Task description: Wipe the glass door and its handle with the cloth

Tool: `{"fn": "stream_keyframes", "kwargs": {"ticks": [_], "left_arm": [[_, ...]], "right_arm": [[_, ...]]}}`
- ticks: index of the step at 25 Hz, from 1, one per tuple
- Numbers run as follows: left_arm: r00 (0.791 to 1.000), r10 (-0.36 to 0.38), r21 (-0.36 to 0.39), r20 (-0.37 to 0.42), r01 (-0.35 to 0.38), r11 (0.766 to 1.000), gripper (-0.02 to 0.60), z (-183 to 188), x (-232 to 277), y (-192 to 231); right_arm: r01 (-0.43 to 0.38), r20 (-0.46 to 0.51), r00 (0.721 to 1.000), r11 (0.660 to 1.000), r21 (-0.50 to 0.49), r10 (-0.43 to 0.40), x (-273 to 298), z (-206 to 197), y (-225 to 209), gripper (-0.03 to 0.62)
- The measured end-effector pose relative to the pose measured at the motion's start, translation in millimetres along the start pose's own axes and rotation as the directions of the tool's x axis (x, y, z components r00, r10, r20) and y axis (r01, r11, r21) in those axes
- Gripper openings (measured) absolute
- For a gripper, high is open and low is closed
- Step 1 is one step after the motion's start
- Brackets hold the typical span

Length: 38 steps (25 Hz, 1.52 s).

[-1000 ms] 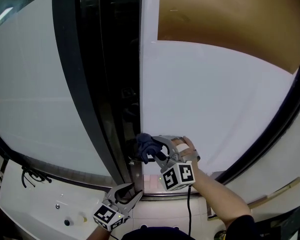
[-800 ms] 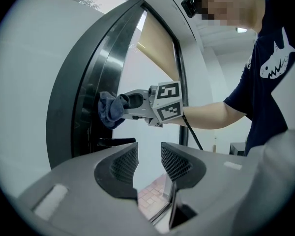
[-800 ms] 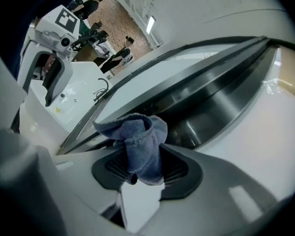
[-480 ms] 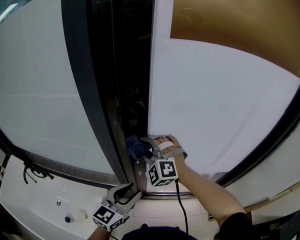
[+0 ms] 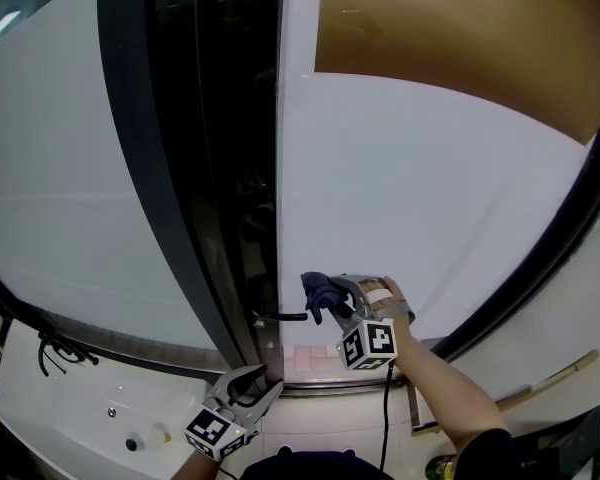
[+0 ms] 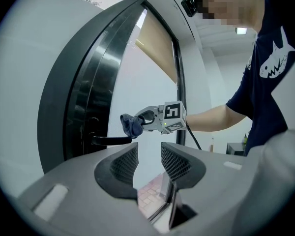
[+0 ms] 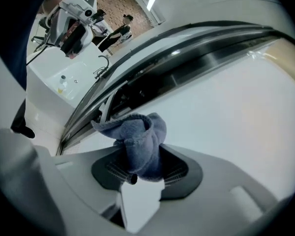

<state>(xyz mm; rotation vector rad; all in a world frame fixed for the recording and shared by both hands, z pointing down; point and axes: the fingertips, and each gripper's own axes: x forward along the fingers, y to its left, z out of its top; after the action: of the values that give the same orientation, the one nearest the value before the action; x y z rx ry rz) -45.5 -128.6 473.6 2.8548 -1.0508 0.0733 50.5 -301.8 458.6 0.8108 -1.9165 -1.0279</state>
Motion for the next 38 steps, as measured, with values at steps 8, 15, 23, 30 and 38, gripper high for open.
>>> {"fn": "stream_keyframes", "kwargs": {"ticks": [8, 15, 23, 30, 38], "left_arm": [[1.000, -0.026, 0.008, 0.006, 0.026, 1.000, 0.141, 7.8, 9.1, -5.2], [1.000, -0.031, 0.015, 0.004, 0.031, 0.999, 0.141, 4.6, 7.5, -7.5], [1.000, -0.019, 0.006, -0.004, 0.019, 1.000, 0.141, 0.2, 0.1, -6.4], [1.000, 0.008, 0.001, 0.005, -0.008, 1.000, 0.141, 0.1, -9.9, -3.3], [0.999, 0.043, -0.017, 0.009, -0.043, 0.999, 0.141, -5.3, -23.1, 9.2]], "right_arm": [[0.071, -0.171, 0.983, 0.996, 0.062, -0.059, -51.0, -101.2, -19.3, 0.152], [0.135, -0.270, 0.958, 0.984, 0.114, -0.100, -81.7, -150.4, -34.7, 0.153], [0.040, -0.029, 0.999, 0.930, 0.366, -0.031, -74.5, -59.6, -40.8, 0.153], [-0.177, 0.235, 0.969, 0.865, 0.470, 0.071, -24.4, 68.6, -26.6, 0.152], [-0.193, 0.230, 0.970, 0.843, 0.502, 0.085, 29.6, 117.3, -14.8, 0.149]]}}
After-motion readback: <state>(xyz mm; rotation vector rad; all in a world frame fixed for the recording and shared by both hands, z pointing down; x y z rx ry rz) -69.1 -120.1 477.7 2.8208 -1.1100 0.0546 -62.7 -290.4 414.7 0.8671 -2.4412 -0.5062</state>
